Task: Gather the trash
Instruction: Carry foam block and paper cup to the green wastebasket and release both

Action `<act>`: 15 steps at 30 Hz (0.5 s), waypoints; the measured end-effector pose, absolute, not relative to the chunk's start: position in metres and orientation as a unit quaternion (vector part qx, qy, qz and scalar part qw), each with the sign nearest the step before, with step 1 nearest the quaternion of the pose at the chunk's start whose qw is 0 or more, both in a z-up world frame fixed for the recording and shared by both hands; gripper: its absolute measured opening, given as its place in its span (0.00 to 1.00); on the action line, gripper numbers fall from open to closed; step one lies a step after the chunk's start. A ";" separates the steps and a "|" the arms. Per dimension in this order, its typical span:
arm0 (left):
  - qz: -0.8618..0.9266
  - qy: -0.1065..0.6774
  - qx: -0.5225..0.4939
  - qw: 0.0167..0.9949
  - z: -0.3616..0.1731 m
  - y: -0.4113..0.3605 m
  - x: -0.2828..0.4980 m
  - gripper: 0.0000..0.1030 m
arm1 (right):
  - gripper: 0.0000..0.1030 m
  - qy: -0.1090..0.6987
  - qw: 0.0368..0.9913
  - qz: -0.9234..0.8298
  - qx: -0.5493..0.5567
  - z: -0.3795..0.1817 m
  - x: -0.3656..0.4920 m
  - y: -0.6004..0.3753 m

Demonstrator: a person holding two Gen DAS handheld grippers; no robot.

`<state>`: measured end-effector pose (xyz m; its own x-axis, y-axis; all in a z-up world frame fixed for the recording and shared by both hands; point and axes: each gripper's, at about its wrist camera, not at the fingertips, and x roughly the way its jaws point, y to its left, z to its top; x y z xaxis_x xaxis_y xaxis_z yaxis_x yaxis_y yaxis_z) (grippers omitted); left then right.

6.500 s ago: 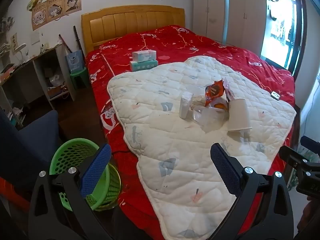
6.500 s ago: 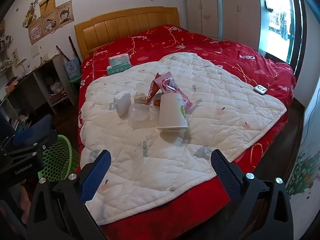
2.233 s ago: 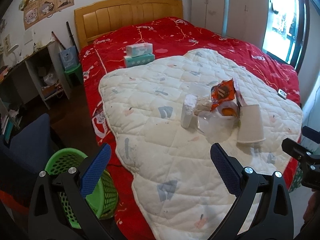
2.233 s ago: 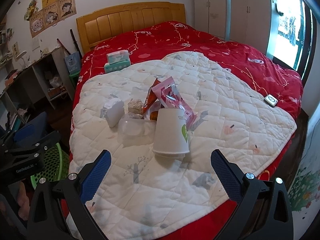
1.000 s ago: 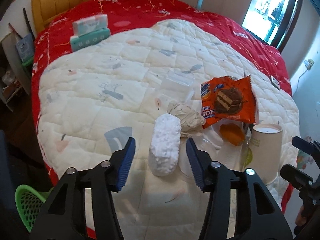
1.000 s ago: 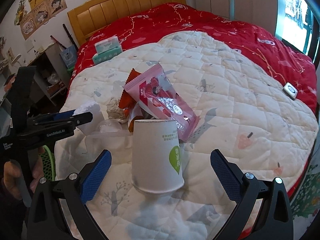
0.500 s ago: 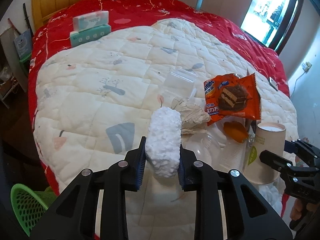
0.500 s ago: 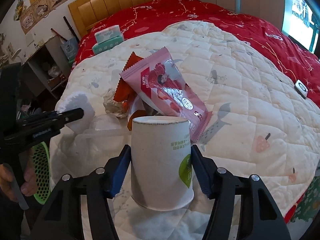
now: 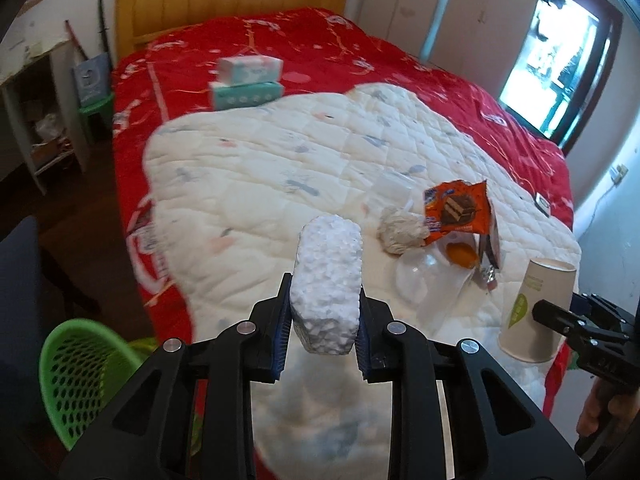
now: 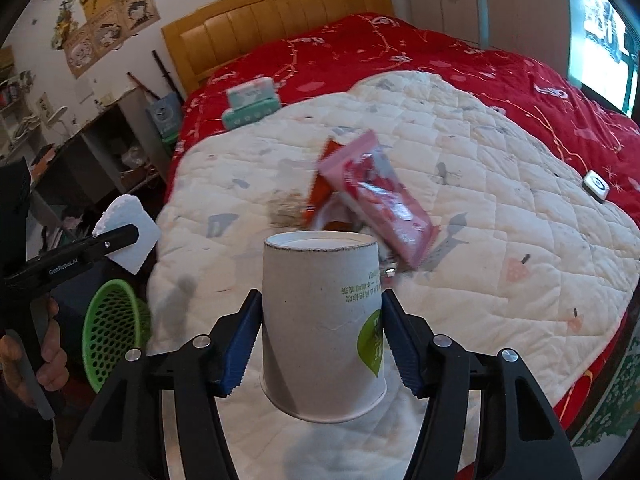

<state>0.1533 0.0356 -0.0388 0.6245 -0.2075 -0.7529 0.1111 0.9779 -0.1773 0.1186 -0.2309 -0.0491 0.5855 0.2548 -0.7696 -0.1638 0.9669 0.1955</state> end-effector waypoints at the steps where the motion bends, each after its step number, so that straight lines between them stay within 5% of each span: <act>1: -0.081 0.422 -0.058 0.901 -0.036 0.043 0.145 0.25 | 0.56 0.438 0.889 0.124 0.052 -0.047 0.116 -0.226; 15: 0.038 0.425 -0.090 0.900 -0.047 0.152 0.071 0.25 | 0.57 0.426 0.877 0.222 0.028 -0.027 0.098 -0.125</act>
